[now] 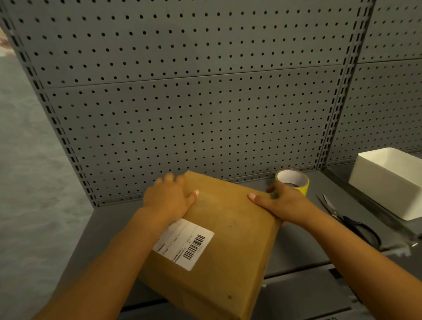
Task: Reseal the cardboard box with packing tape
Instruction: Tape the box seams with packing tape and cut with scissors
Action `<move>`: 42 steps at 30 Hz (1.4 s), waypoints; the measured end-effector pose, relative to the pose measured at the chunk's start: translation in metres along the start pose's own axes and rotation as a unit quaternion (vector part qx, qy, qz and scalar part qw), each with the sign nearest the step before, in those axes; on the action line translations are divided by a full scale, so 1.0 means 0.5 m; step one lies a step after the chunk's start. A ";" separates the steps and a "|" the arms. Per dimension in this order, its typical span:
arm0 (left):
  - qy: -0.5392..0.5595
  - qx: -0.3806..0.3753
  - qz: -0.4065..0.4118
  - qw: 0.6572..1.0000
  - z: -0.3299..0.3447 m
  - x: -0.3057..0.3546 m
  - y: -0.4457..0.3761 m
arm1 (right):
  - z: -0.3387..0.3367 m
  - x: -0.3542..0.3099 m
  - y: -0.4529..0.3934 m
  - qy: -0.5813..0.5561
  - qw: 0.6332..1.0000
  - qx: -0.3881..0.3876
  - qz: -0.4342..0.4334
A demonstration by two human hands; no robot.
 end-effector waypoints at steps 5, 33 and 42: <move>0.101 -0.048 0.180 0.977 0.013 0.092 0.000 | 0.033 -0.004 -0.020 -0.056 0.995 0.053 -0.065; -0.012 0.002 0.063 0.998 0.036 0.070 -0.031 | 0.105 -0.034 -0.092 -0.174 0.976 -0.063 -0.110; 0.027 -0.022 0.163 0.986 0.039 0.064 -0.022 | 0.111 -0.039 -0.086 -0.135 0.983 -0.027 -0.121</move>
Point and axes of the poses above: each hand's wrist, its own y-axis away from the middle knuckle, its own z-axis out of the palm, x = y × z, the point moved 1 cm from there along -y, towards the middle knuckle, and after that the axes turned 9 degrees about -z, right-handed, at the moved point
